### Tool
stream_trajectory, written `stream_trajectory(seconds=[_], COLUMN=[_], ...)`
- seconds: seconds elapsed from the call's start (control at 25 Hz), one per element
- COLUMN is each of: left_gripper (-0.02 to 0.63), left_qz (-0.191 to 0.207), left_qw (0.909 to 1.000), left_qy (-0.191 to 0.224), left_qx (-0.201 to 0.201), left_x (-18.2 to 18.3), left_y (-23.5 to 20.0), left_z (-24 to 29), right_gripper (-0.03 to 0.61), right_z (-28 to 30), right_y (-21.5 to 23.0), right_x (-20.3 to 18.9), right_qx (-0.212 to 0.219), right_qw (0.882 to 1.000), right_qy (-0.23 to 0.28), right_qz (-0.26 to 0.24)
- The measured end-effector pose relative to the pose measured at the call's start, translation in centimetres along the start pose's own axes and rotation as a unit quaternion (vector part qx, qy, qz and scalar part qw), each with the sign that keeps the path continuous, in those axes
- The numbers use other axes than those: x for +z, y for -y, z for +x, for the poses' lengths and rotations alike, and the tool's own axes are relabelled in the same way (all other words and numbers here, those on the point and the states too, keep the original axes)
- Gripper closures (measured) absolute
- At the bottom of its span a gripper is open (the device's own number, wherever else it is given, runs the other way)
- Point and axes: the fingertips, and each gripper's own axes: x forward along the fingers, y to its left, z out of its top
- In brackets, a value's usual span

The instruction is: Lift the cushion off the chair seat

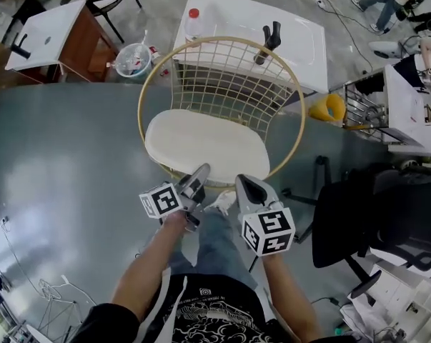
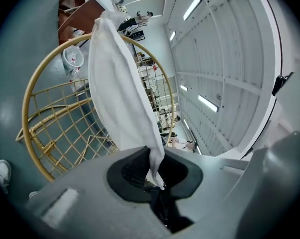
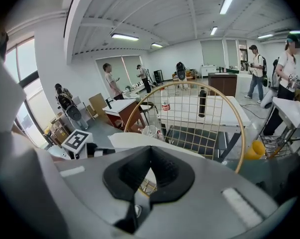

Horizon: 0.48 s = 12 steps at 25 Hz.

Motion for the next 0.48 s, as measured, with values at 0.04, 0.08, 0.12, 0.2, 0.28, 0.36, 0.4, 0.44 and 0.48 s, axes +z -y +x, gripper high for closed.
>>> stream_trajectory(seconds=[0.04,0.08,0.12,0.2,0.28,0.36,0.4,0.44,0.48], left_gripper=[0.578,0.578,0.577,0.578,0.578,0.578,0.578,0.578,0.578], left_qz=[0.002,0.004,0.008,0.015,0.02,0.024,0.028,0.034,0.04], left_qw=[1.0,1.0,1.0,0.9999,0.9998,0.9997,0.9996,0.9994,0.9992], left_qy=[-0.002,-0.004,-0.006,-0.008,-0.005,-0.001,0.001,0.004,0.007], left_qx=[0.0,0.001,0.002,0.001,0.001,0.002,0.002,0.0,-0.002], left_x=[0.1,0.2,0.3,0.6,1.0,1.3,1.6,1.9,2.2], left_y=[0.4,0.9,1.3,2.3,3.3,4.5,5.1,5.9,6.7], left_z=[-0.1,-0.2,-0.3,-0.4,-0.6,-0.8,-0.9,-0.9,-1.0], right_gripper=[0.581,0.581,0.581,0.581,0.581,0.581,0.581,0.581,0.581], right_z=[-0.1,-0.3,-0.4,-0.6,-0.8,-1.2,-1.4,-1.6,-1.8], right_y=[0.1,0.1,0.1,0.0,-0.1,-0.4,-0.5,-0.7,-1.0], right_x=[0.4,0.7,1.0,1.7,2.3,2.8,3.2,3.5,3.9], right_qx=[0.0,0.0,0.001,0.004,0.008,0.013,0.015,0.018,0.021], right_qw=[1.0,1.0,1.0,1.0,1.0,0.999,0.999,0.999,0.999], right_qy=[0.003,0.006,0.009,0.015,0.021,0.028,0.033,0.038,0.043], right_qz=[0.0,0.001,0.001,0.003,0.006,0.012,0.015,0.018,0.02])
